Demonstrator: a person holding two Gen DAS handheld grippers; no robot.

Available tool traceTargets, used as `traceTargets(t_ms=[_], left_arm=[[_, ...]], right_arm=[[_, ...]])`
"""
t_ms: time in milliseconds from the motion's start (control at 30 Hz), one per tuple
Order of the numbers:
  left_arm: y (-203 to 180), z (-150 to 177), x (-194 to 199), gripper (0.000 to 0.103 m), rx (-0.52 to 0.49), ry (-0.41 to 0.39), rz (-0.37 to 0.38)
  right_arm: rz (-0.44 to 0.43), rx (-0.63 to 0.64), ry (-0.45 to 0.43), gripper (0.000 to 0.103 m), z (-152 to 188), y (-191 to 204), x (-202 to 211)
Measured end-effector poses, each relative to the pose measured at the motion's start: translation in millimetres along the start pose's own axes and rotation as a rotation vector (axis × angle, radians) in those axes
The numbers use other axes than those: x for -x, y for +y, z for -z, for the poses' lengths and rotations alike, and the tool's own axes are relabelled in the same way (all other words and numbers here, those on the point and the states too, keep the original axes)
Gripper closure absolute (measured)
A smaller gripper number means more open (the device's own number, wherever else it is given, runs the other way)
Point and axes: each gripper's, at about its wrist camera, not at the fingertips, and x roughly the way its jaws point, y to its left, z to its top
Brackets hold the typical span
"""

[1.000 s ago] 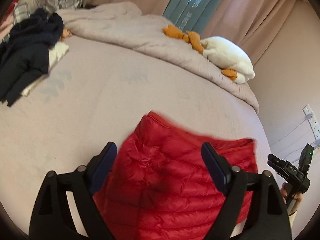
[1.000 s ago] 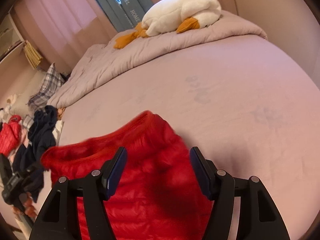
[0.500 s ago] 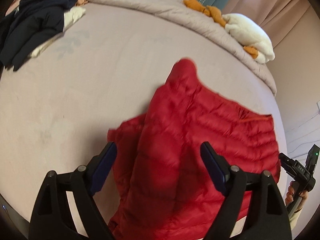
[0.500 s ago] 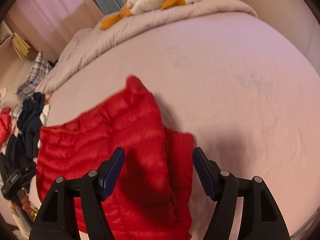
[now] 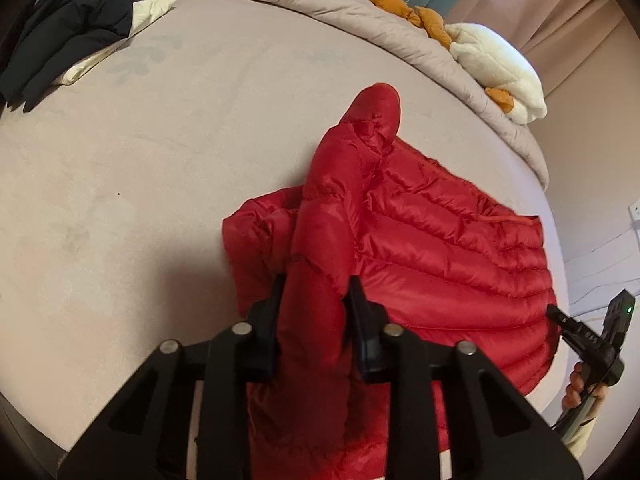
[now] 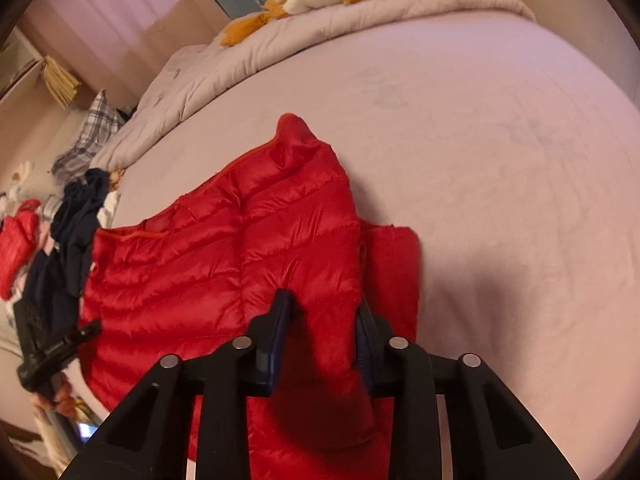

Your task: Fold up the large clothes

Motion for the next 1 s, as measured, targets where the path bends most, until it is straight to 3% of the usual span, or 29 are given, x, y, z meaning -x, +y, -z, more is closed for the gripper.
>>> traceTargets(t_ms=[133,233,667,1000], left_arm=[[1,2,14,0.083,0.004,-0.016,0.026],[-3,6,19,0.084,-0.015,-0.027,0.014],[4,7,-1,0.077,-0.022,0.005,-0.039],[7,9,13,0.068,-0.005,-0.009,-0.025]], right_arm=[[-0.003,0.012,-0.046,0.094,1,1,15],[-0.014,0.015,-0.069,0.096,2,0,23],[0.035,-0.011,-0.037,0.096,5,-6,5],[0.059,-0.010,-0.039,0.096,8,-2,12]])
